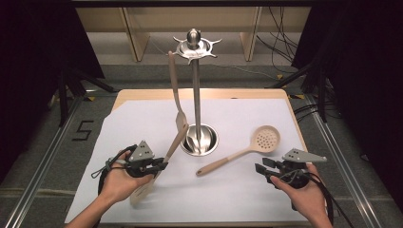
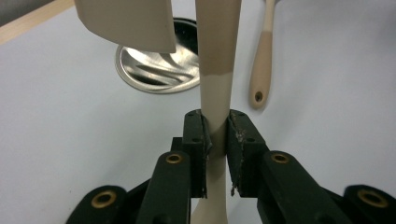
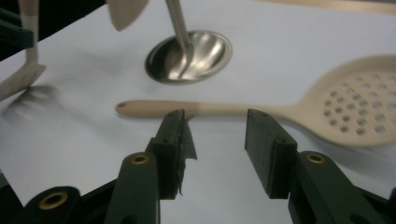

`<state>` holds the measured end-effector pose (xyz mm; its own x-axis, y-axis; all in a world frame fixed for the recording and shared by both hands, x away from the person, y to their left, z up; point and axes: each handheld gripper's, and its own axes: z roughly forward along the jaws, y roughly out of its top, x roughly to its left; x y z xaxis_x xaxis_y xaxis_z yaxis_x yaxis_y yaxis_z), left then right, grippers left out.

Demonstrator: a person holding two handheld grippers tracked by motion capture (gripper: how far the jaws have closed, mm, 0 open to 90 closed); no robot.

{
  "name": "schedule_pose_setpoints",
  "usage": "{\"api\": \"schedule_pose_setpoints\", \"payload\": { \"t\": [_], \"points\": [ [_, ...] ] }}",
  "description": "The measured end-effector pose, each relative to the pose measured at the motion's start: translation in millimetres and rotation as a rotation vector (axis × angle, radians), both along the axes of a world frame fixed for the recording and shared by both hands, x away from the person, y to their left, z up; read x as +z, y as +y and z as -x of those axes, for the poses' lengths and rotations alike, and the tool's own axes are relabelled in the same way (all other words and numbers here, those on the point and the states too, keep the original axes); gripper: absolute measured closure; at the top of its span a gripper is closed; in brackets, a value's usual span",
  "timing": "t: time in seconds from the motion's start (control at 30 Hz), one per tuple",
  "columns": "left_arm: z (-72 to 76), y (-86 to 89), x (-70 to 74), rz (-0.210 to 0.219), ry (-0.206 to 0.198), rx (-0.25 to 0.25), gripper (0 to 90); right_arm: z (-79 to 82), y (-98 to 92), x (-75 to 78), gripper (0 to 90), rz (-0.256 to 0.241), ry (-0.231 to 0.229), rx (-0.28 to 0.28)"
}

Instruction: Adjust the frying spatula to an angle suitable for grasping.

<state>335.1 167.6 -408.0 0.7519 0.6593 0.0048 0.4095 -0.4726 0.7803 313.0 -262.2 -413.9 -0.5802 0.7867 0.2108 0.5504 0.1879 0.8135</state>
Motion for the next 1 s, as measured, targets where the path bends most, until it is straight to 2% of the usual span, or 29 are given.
{"api": "schedule_pose_setpoints", "payload": {
  "t": [0.03, 0.07, 0.1, 0.13, 0.17, 0.2, 0.23, 0.27, 0.3, 0.37, 0.47, 0.5, 0.53, 0.57, 0.67, 0.73, 0.77, 0.8, 0.83, 0.87, 0.9, 0.93, 1.0],
  "points": [
    [0.4, -0.8, 1.2, 0.002, -0.013, 0.010, 77.8, -2.6, 4.0, 1.6, 59.0, 0.010, -0.043, 0.034],
    [0.6, -2.0, 2.2, 0.018, -0.020, 0.009, 77.8, -1.1, 10.7, 4.2, 59.2, -0.007, -0.024, 0.031],
    [1.1, -2.5, 4.4, 0.011, -0.033, 0.013, 77.8, -3.0, 13.5, 6.6, 59.4, 0.022, -0.053, 0.054],
    [1.5, -4.4, 4.8, 0.043, -0.036, 0.014, 77.8, -1.6, 19.0, 8.9, 59.6, 0.014, -0.033, 0.054],
    [1.7, -4.7, 7.3, 0.035, -0.053, 0.016, 77.8, -2.1, 23.4, 9.9, 59.6, 0.013, -0.047, 0.062],
    [2.1, -7.0, 8.4, 0.058, -0.073, 0.024, 77.8, -2.2, 27.8, 11.5, 59.6, -0.002, -0.049, 0.066],
    [2.3, -7.6, 10.8, 0.055, -0.080, 0.026, 77.8, -2.7, 30.9, 13.6, 59.6, 0.018, -0.061, 0.078],
    [2.1, -10.1, 11.5, 0.083, -0.099, 0.032, 77.8, -3.8, 33.8, 15.4, 59.6, 0.025, -0.076, 0.090],
    [2.4, -11.0, 13.8, 0.078, -0.110, 0.036, 77.8, -3.4, 38.9, 17.1, 59.6, 0.005, -0.075, 0.093],
    [2.6, -15.9, 16.5, 0.121, -0.133, 0.047, 77.8, -3.7, 46.2, 22.1, 59.6, 0.010, -0.082, 0.102],
    [1.9, -23.6, 20.9, 0.157, -0.163, 0.047, 77.8, -5.4, 58.9, 29.7, 59.7, -0.020, -0.121, 0.121],
    [1.4, -26.3, 22.2, 0.159, -0.167, 0.046, 77.8, -6.1, 61.0, 33.8, 59.7, 0.001, -0.149, 0.125],
    [0.7, -29.3, 23.0, 0.167, -0.173, 0.046, 77.8, -5.7, 66.6, 36.5, 59.7, -0.036, -0.145, 0.131],
    [-1.7, -31.6, 24.0, 0.161, -0.200, 0.037, 77.8, -7.3, 69.5, 39.3, 59.7, -0.043, -0.175, 0.136],
    [-4.5, -40.6, 25.1, 0.182, -0.201, 0.044, 77.9, -7.1, 78.3, 49.2, 60.3, -0.084, -0.190, 0.126],
    [-5.7, -46.5, 27.4, 0.181, -0.214, 0.048, 77.8, -8.4, 84.1, 54.9, 60.4, -0.116, -0.220, 0.129],
    [-6.5, -49.5, 28.6, 0.184, -0.228, 0.044, 77.8, -11.3, 86.6, 57.5, 60.4, -0.114, -0.262, 0.144],
    [-6.7, -52.5, 30.4, 0.178, -0.238, 0.044, 77.9, -7.4, 89.6, 62.2, 60.2, -0.124, -0.229, 0.114],
    [-7.0, -55.4, 32.2, 0.177, -0.242, 0.046, 77.8, -10.1, 92.5, 64.9, 60.1, -0.132, -0.265, 0.128],
    [-7.4, -58.3, 34.0, 0.183, -0.246, 0.049, 77.9, -10.9, 94.0, 68.8, 59.9, -0.116, -0.292, 0.122],
    [-7.9, -60.9, 36.0, 0.182, -0.249, 0.049, 77.8, -11.4, 98.2, 71.8, 59.6, -0.138, -0.290, 0.127],
    [-8.0, -63.7, 37.7, 0.183, -0.253, 0.048, 77.8, -13.0, 100.1, 75.2, 59.3, -0.129, -0.318, 0.127],
    [-8.0, -68.7, 40.4, 0.176, -0.259, 0.047, 77.8, -15.2, 107.1, 80.3, 58.9, -0.151, -0.312, 0.126]
  ]
}}
